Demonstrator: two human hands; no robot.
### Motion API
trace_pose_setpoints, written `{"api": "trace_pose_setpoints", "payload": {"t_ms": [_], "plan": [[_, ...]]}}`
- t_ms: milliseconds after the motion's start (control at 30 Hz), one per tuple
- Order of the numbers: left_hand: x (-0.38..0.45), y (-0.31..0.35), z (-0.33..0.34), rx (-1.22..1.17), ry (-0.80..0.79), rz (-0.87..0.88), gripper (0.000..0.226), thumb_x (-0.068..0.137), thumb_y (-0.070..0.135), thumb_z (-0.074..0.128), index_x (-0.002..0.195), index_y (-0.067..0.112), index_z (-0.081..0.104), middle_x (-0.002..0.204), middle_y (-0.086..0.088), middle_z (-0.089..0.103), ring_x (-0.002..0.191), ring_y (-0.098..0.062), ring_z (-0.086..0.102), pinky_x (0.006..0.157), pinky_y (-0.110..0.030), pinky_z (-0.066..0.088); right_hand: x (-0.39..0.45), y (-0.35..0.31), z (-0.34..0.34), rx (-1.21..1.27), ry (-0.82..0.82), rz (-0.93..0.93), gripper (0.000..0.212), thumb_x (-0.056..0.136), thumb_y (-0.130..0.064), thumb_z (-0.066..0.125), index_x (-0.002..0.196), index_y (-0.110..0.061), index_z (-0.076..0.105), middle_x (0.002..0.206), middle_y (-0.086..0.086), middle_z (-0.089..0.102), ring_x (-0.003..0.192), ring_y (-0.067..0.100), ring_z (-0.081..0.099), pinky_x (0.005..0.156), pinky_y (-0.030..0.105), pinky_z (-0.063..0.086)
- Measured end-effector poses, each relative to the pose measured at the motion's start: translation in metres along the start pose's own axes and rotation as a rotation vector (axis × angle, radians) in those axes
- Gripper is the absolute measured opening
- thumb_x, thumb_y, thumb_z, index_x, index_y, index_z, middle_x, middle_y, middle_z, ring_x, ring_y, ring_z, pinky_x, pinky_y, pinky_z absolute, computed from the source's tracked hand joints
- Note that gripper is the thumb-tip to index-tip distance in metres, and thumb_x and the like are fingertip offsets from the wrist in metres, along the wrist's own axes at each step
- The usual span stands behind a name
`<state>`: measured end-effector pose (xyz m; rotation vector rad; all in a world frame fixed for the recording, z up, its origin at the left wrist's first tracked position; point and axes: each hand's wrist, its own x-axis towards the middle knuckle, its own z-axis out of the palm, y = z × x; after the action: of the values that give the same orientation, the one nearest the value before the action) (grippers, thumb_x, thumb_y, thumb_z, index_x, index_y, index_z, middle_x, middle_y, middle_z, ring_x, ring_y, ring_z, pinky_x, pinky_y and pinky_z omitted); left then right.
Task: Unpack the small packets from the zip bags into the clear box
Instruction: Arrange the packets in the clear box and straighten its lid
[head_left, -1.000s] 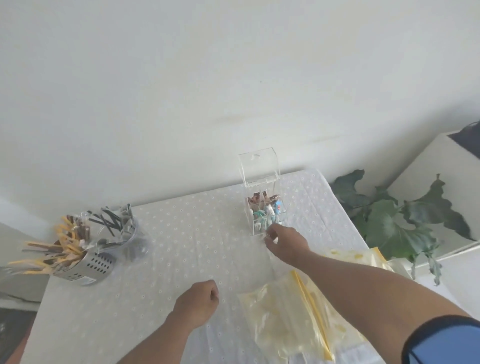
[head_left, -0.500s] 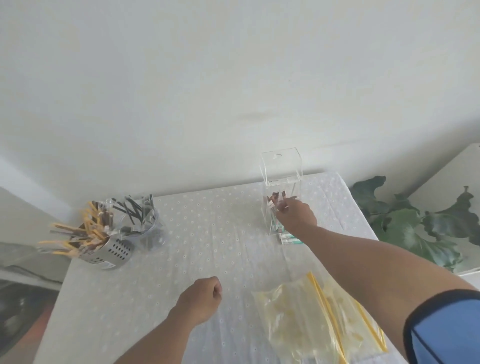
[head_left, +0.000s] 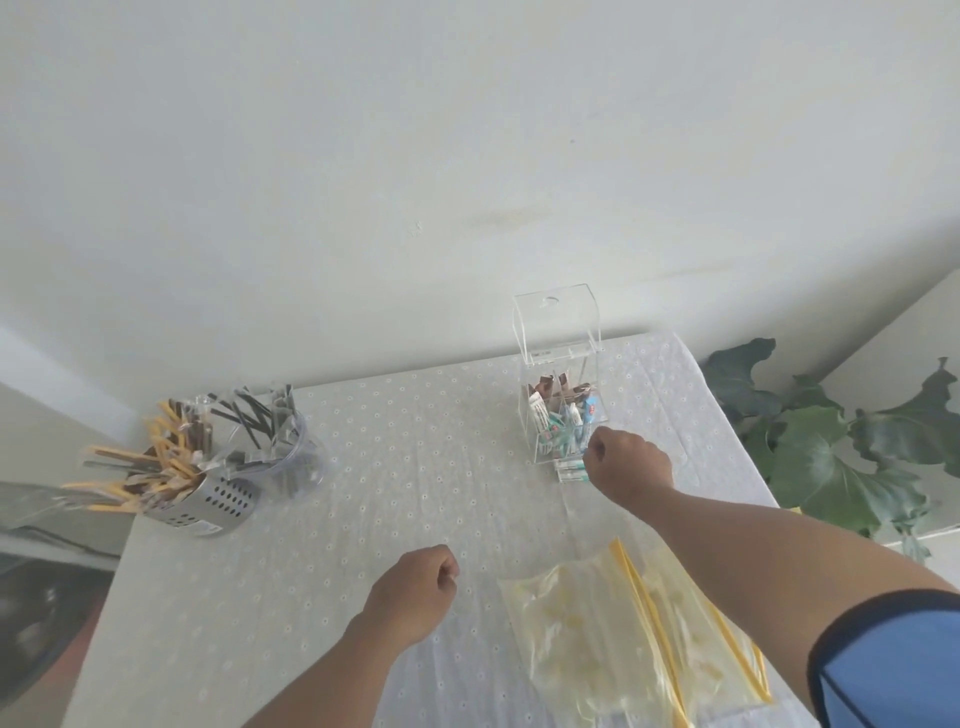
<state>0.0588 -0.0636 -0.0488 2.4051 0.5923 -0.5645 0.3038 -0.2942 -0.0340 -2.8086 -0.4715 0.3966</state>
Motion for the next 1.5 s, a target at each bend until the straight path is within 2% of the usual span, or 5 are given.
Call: {"api": "trace_pose_setpoints", "payload": {"t_ms": [133,433,667,867,1500], "plan": [[-0.009,-0.017,0.006,0.007,-0.015,-0.07,0.019,0.097,0.023,0.048,0.099,0.033,0.064,0.095,0.015,0.065,0.084,-0.006,0.065,0.078,-0.029,0.058,0.005,-0.007,0.028,-0.201,-0.169,-0.134,0.036,0.104,-0.031,0.042,0.136,-0.031,0.058,0.131,-0.007,0.06,0.108,0.026,0.067,0.079,0.035,0.05],[-0.017,-0.033,0.014,0.035,-0.042,-0.12,0.018,0.095,0.023,0.049,0.094,0.034,0.064,0.091,0.015,0.066,0.079,-0.007,0.066,0.078,-0.031,0.06,0.0,-0.009,0.045,-0.305,-0.201,-0.136,0.027,0.103,-0.023,0.05,0.129,-0.027,0.053,0.116,-0.001,0.057,0.104,0.024,0.065,0.069,0.035,0.043],[-0.005,-0.012,0.013,0.038,-0.082,-0.039,0.017,0.095,0.025,0.048,0.096,0.034,0.063,0.094,0.014,0.065,0.082,-0.008,0.067,0.078,-0.031,0.058,-0.023,-0.011,0.013,0.267,-0.072,-0.236,0.006,0.092,-0.039,0.065,0.092,-0.035,0.061,0.09,-0.018,0.07,0.071,0.001,0.059,0.066,0.03,0.051],[-0.003,-0.007,0.011,0.042,-0.102,-0.004,0.018,0.096,0.026,0.047,0.097,0.034,0.062,0.093,0.015,0.064,0.082,-0.009,0.067,0.079,-0.031,0.058,0.009,-0.053,-0.048,0.634,0.206,-0.06,0.02,0.094,-0.039,0.065,0.114,-0.043,0.061,0.09,-0.016,0.07,0.076,0.015,0.067,0.065,0.033,0.053],[-0.033,-0.052,0.003,-0.023,-0.011,-0.166,0.015,0.095,0.025,0.051,0.096,0.033,0.063,0.093,0.015,0.065,0.083,-0.007,0.067,0.08,-0.03,0.059,0.061,-0.08,-0.035,-0.089,-0.149,-0.054,0.018,0.081,-0.021,0.077,0.077,-0.023,0.059,0.084,0.0,0.065,0.079,0.025,0.065,0.064,0.03,0.049]]}}
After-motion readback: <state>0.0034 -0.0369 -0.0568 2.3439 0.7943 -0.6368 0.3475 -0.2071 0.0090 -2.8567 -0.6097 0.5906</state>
